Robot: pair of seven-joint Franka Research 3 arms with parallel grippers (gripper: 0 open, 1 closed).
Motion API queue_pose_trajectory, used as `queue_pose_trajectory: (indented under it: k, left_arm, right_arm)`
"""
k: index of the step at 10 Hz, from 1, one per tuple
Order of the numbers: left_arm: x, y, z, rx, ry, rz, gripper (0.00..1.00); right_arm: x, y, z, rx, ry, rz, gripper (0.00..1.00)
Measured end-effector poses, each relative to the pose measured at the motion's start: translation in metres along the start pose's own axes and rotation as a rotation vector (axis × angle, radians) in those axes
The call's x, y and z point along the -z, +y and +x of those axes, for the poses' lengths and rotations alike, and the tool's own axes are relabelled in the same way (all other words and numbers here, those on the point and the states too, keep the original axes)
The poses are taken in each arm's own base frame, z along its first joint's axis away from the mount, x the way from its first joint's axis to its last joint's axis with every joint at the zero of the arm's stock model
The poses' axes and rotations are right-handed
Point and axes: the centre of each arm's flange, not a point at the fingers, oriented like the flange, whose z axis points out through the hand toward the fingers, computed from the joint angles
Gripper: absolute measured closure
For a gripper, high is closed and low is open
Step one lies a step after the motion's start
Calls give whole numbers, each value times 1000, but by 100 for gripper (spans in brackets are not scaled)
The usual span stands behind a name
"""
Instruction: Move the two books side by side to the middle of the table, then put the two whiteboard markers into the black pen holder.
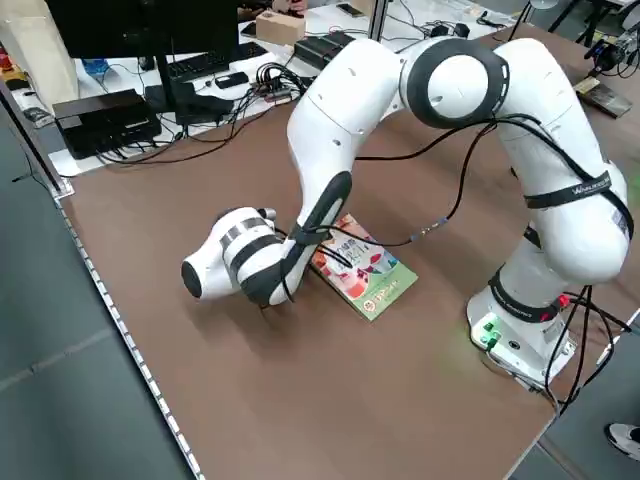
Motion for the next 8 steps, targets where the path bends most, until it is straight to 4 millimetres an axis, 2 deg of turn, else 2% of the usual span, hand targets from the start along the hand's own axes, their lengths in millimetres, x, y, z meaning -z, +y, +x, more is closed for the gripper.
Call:
queue_pose_trajectory:
  k: [2, 5, 6, 8]
  left_arm:
    - [-3, -2, -3, 8, -4, -13, 22]
    - [-12, -12, -13, 34, -12, -30, 74]
    - [-12, -11, -14, 38, -9, -41, 83]
    - [-11, -6, -10, 33, -6, -71, 83]
  right_arm:
    - [0, 0, 0, 0, -3, 0, 33]
    - [0, 0, -1, -2, -10, -1, 34]
    - [0, 0, -2, -3, -12, 0, 34]
    - [1, 0, -4, -6, -18, 2, 34]
